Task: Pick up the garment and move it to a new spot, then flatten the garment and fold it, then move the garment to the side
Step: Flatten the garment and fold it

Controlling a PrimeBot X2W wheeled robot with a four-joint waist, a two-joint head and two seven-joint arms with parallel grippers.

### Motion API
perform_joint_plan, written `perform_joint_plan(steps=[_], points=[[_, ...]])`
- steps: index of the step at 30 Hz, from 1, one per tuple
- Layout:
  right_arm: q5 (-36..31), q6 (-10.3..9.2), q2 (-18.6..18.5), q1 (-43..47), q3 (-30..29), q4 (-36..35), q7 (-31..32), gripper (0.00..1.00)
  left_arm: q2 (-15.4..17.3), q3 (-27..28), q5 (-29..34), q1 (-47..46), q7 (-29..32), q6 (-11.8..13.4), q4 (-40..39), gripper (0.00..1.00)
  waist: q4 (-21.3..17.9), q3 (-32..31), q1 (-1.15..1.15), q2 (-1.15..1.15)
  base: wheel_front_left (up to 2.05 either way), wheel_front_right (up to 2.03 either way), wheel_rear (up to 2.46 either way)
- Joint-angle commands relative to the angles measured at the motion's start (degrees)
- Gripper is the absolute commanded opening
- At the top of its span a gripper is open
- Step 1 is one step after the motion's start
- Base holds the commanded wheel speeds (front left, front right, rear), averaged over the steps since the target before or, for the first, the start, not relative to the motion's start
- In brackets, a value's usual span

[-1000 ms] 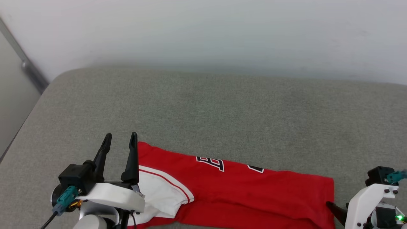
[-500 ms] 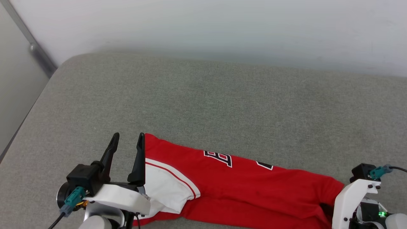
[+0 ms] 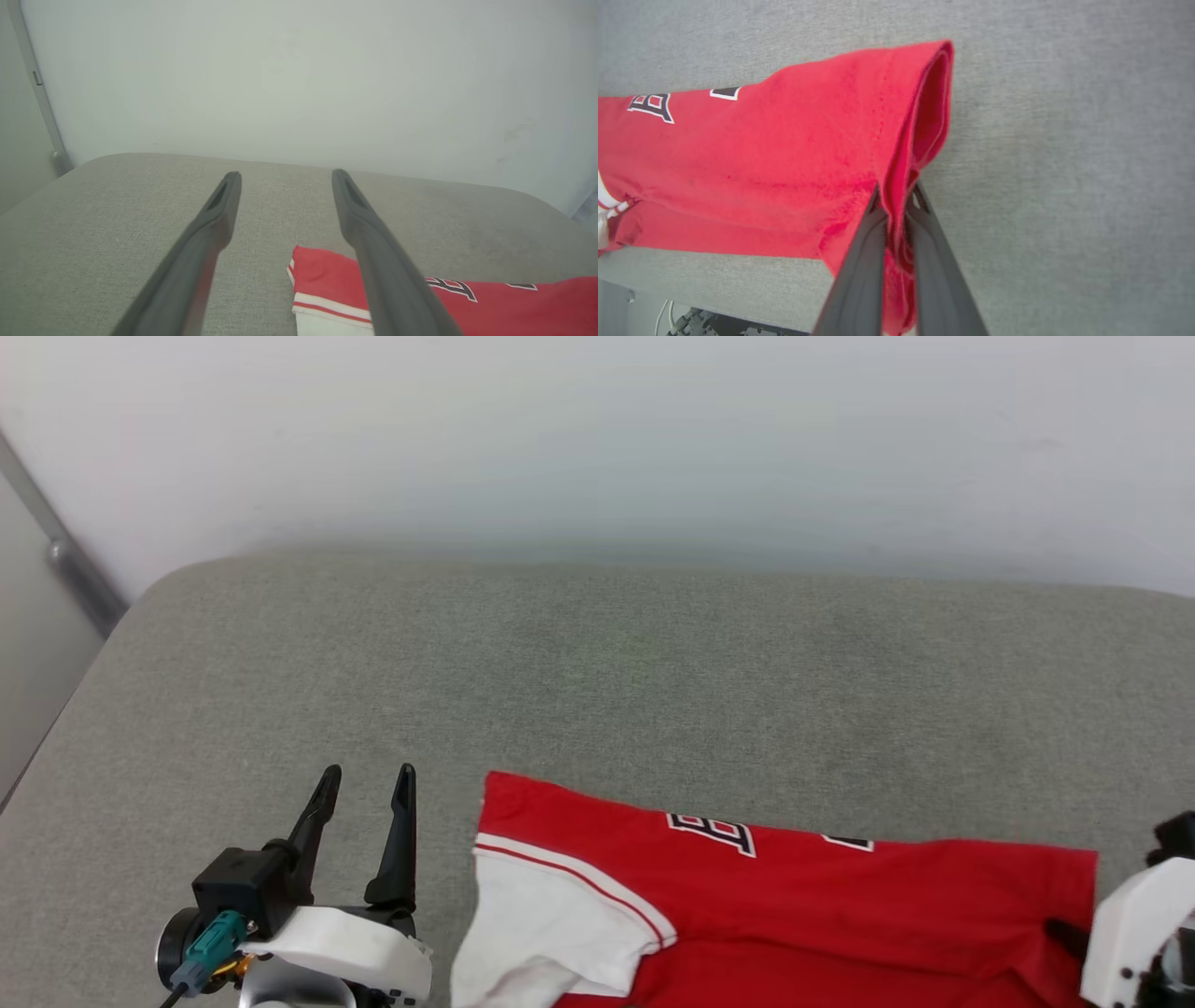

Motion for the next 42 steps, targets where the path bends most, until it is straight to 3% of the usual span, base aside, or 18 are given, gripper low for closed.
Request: perform_joint_plan(steps=[1,4,8,12,17,22,30,35,39,42], points=[[-0.3,-0.04,-0.6,0.7,-2.2,-0.3,0.6,0.0,0.2,0.1,0.0,0.8,-0.2,0.4,-0.3,1.0,-0.7,-0.3,0.0,0.0,0.0,0.0,0.0],[-1.3,-0.04,-0.2,1.4,-7.7,-1.6,2.0,0.0,0.1,0.1,0.1,1.0,-0.3,0.6,-0.5,1.0,-1.5,-0.5,0.0,0.0,0.0,0.0,0.0],[-0.3,-0.04,3.2,0.6,-13.9,-3.5,4.7,0.0,-0.1,0.3,-0.2,1.1,-0.5,0.8,-0.8,1.0,-2.3,-0.3,0.0,0.0,0.0,0.0,0.0],[8.8,-0.04,9.6,-2.6,-19.2,-4.1,10.8,0.0,-0.2,0.2,-0.3,0.9,-0.5,0.6,-0.7,1.0,-2.5,-0.3,0.0,0.0,0.0,0.0,0.0],[25.4,-0.04,12.2,-5.3,-21.0,-0.9,18.7,0.0,-0.3,-0.7,-0.1,-0.5,0.3,0.0,-0.3,1.0,-1.4,-0.2,0.0,0.0,0.0,0.0,0.0],[40.5,-0.04,12.1,-6.7,-11.5,6.1,18.4,0.0,-0.3,-1.8,0.3,-2.4,1.3,-0.7,0.2,1.0,0.2,0.1,0.0,0.0,0.0,0.0,0.0],[52.6,-0.03,12.1,-8.9,11.4,10.2,7.3,0.0,-0.7,-3.4,0.7,-4.2,2.1,-1.6,0.9,1.0,2.9,1.0,0.0,0.0,0.0,0.0,0.0],[53.0,-0.03,12.0,-11.3,22.8,11.3,-1.2,0.0,-1.0,-3.9,0.6,-5.3,2.0,-2.5,1.7,1.0,4.7,2.0,0.0,0.0,0.0,0.0,0.0],[48.3,-0.03,12.0,-13.5,28.2,15.2,-7.9,0.0,-1.3,-4.1,0.6,-6.0,1.6,-2.7,2.2,1.0,5.6,3.0,0.0,0.0,0.0,0.0,0.0],[47.7,-0.03,12.0,-14.6,31.1,17.1,-10.1,0.32,-1.5,-4.2,0.7,-6.2,1.3,-2.9,2.5,1.0,6.0,3.9,0.0,0.0,0.0,0.0,0.0]])
